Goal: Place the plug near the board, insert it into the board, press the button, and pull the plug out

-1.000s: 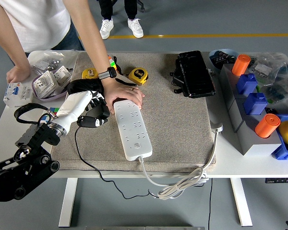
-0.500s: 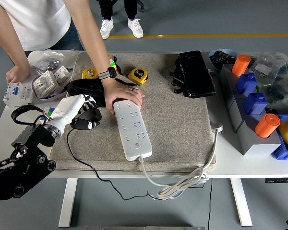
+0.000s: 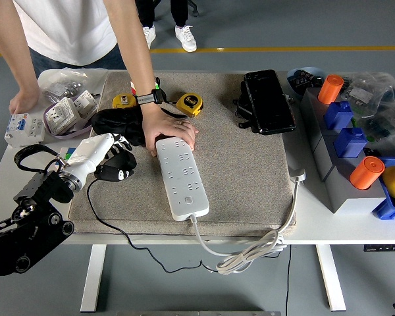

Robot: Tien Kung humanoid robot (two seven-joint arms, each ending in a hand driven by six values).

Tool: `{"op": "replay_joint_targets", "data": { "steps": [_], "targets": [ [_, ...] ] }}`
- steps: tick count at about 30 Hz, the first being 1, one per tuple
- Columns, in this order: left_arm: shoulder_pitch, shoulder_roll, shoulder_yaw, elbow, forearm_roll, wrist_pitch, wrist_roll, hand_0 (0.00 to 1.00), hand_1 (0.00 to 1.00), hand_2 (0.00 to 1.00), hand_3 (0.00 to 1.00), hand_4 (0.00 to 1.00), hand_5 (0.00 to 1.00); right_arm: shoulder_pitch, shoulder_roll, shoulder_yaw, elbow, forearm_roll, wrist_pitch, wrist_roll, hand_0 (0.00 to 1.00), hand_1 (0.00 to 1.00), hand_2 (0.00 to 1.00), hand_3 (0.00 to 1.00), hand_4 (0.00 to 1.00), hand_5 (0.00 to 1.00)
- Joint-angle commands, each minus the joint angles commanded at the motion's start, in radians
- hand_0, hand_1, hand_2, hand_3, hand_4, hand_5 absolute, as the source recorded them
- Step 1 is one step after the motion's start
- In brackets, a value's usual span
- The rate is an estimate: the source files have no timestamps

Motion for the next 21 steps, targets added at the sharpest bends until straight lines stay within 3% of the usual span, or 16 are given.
{"op": "replay_joint_targets", "data": {
  "steps": [1,2,7,8,13,14,19,20,21],
  "targets": [
    [0.001,0.001,-0.002,-0.002,-0.001,0.000,-0.002,0.512,0.636,0.629,0.654,0.998,0.158,0.000,0.000,0.000,0.000,0.000,0.000,0.000,0.622,0.674,0.677,0.564,0.841,0.490],
    [0.002,0.002,-0.003,-0.003,-0.001,-0.002,-0.003,0.610,0.712,0.751,0.744,0.998,0.279,0.001,0.000,0.000,0.000,0.000,0.000,0.000,0.622,0.674,0.677,0.563,0.841,0.489],
    [0.012,0.008,-0.012,-0.016,0.000,-0.012,-0.003,0.610,0.712,0.751,0.744,0.998,0.279,0.000,0.000,0.003,0.000,0.000,-0.001,0.000,0.622,0.674,0.677,0.563,0.841,0.489],
    [0.015,0.009,-0.017,-0.021,0.001,-0.009,-0.005,0.681,0.767,0.818,0.793,0.998,0.335,0.000,0.000,0.004,0.001,-0.001,0.000,0.000,0.621,0.674,0.677,0.564,0.841,0.488],
    [0.044,0.014,-0.063,-0.065,-0.018,0.021,-0.036,0.681,0.767,0.818,0.793,0.998,0.335,-0.002,0.002,0.006,-0.001,0.000,0.000,0.000,0.621,0.674,0.677,0.564,0.841,0.488],
    [0.053,0.014,-0.079,-0.077,-0.036,0.035,-0.051,0.693,0.777,0.832,0.788,0.998,0.385,-0.002,0.003,0.007,-0.001,0.000,0.000,0.000,0.623,0.674,0.676,0.564,0.840,0.486],
    [0.096,-0.001,-0.169,-0.107,-0.197,0.110,-0.165,0.693,0.777,0.832,0.788,0.998,0.385,-0.003,0.007,0.009,-0.003,-0.002,-0.001,-0.001,0.623,0.674,0.676,0.564,0.840,0.486],
    [0.102,-0.006,-0.189,-0.107,-0.240,0.120,-0.192,0.652,0.722,0.752,0.749,0.998,0.419,-0.003,0.008,0.008,-0.004,-0.002,-0.001,-0.001,0.622,0.673,0.676,0.563,0.840,0.485],
    [0.106,-0.011,-0.203,-0.105,-0.275,0.126,-0.211,0.652,0.722,0.752,0.749,0.998,0.419,-0.002,0.008,0.008,-0.004,-0.003,-0.001,-0.001,0.622,0.673,0.676,0.563,0.840,0.485]
  ]
}}
